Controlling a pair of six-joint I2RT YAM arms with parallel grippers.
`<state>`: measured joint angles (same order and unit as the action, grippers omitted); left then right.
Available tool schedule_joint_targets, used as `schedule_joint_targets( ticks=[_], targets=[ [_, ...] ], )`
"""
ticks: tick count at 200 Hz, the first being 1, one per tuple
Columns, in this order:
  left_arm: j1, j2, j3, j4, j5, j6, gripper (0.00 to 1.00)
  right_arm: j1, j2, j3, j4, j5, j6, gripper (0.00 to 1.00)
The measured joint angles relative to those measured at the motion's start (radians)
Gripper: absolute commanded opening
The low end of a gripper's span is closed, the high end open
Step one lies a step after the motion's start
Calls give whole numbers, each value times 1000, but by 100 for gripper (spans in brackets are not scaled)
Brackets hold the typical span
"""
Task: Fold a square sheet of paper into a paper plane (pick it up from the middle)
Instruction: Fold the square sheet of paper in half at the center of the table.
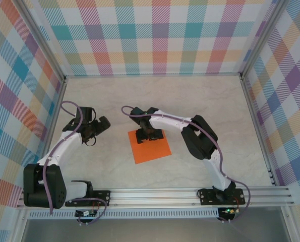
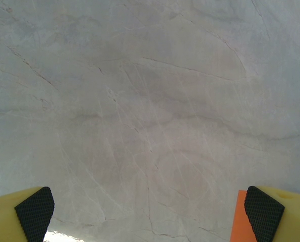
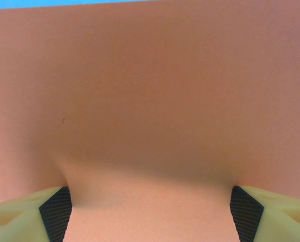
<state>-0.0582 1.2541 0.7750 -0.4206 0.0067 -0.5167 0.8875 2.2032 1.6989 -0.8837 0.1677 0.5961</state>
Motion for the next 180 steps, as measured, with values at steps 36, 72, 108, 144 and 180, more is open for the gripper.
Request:
schedule_joint_targets(
  ticks=[36, 72, 108, 144, 180],
  targets=[
    [0, 0, 0, 0, 0, 0, 100, 0, 0, 0, 0, 1, 8, 78],
    [0, 0, 0, 0, 0, 0, 100, 1, 0, 0, 0, 5, 18, 80],
    [0, 0, 0, 0, 0, -1, 100, 1, -3, 0, -8, 14, 31, 89],
    [0, 0, 0, 0, 0, -6, 100, 3, -7, 0, -22, 23, 47, 100],
    [0, 0, -5, 0, 0, -11, 100, 9, -7, 0, -23, 11, 48, 100]
  ],
)
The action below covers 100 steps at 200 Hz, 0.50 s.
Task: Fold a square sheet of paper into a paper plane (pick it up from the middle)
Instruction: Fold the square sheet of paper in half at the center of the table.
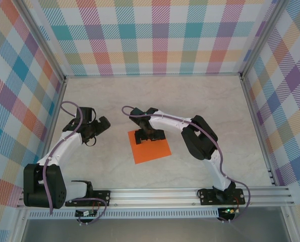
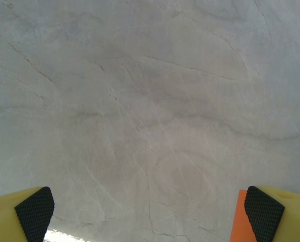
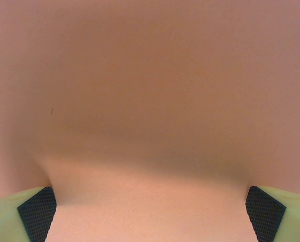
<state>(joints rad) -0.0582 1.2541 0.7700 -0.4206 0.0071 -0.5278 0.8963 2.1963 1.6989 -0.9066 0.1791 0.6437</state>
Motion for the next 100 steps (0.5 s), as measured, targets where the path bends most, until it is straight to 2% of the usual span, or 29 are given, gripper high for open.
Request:
schedule_joint_targets(
  ticks=[52, 100],
  targets=[
    [0, 0, -3, -8, 0, 0, 100, 9, 0, -3, 2, -20, 1, 99],
    [0, 0, -3, -8, 0, 0, 100, 9, 1, -15, 9, -21, 8, 88]
  ],
)
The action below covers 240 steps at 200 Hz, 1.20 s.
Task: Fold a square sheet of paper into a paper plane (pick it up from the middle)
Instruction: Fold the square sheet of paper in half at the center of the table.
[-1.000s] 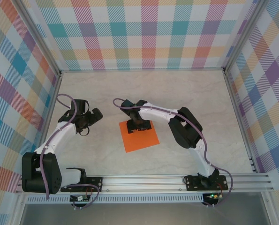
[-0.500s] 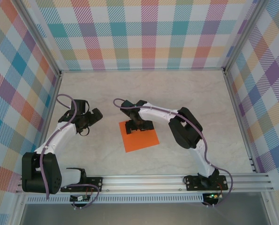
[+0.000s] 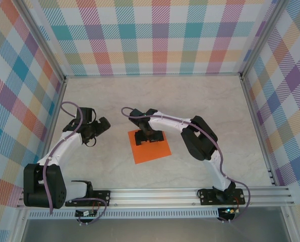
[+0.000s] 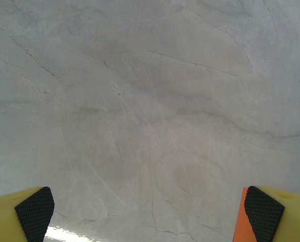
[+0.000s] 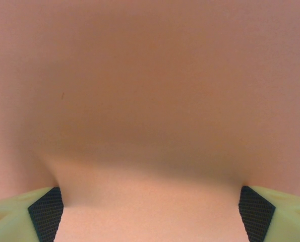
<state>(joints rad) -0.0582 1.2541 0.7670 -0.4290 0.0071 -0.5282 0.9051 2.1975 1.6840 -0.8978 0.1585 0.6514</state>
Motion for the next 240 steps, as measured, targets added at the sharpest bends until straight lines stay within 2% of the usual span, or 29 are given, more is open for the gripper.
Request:
schedule_joint_targets(
  ticks=[38, 78, 143, 161, 187, 203, 225, 240],
  targets=[
    [0, 0, 0, -3, 0, 0, 100, 1, 0, -1, 5, 10, 5, 83],
    [0, 0, -1, -14, 0, 0, 100, 8, 0, -6, 20, 21, 15, 74],
    [0, 1, -12, -14, 0, -3, 100, 9, -5, -10, 25, 24, 19, 69],
    [0, 1, -13, -14, 1, -3, 100, 9, -8, -14, 29, 25, 19, 62],
    [0, 1, -13, -14, 5, -5, 100, 8, -27, -39, 51, 24, 18, 46],
    [0, 1, -17, -12, 12, -8, 100, 8, -49, -73, 84, 8, 15, 41],
    [0, 0, -42, -4, 39, -21, 98, 0, -98, -140, 160, -74, 5, 33],
    [0, -7, -68, 7, 68, -34, 97, -14, -145, -195, 228, -162, 3, 30]
  ],
)
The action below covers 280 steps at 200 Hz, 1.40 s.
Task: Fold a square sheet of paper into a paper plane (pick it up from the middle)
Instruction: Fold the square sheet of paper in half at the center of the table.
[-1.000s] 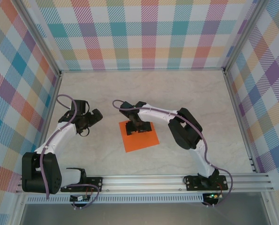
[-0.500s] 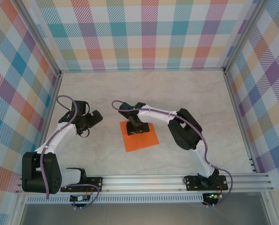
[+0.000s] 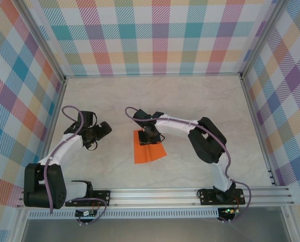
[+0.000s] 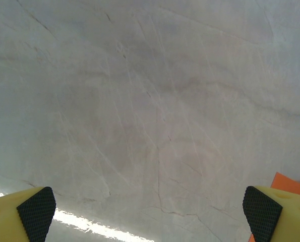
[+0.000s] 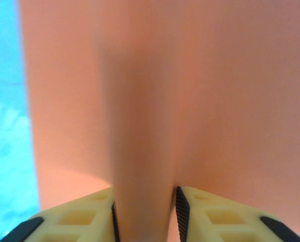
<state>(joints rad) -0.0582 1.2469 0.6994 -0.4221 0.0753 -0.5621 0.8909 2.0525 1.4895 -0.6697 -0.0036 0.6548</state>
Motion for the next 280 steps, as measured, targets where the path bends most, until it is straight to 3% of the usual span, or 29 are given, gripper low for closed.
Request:
schedule_joint_targets(
  ticks=[34, 71, 125, 223, 280],
  targets=[
    [0, -77, -74, 36, 77, -26, 92, -39, -132, -127, 172, -204, 9, 23],
    [0, -215, -167, 90, 173, -64, 84, -111, -249, -257, 339, -380, 43, 24],
    [-11, -341, -265, 169, 304, -119, 74, -200, -273, -394, 428, -547, 64, 24],
    [-98, -303, -286, 247, 357, -151, 65, -275, -163, -399, 373, -549, -63, 24],
    [-216, -166, -258, 273, 286, -175, 60, -296, -163, -406, 395, -527, -72, 31]
  ],
)
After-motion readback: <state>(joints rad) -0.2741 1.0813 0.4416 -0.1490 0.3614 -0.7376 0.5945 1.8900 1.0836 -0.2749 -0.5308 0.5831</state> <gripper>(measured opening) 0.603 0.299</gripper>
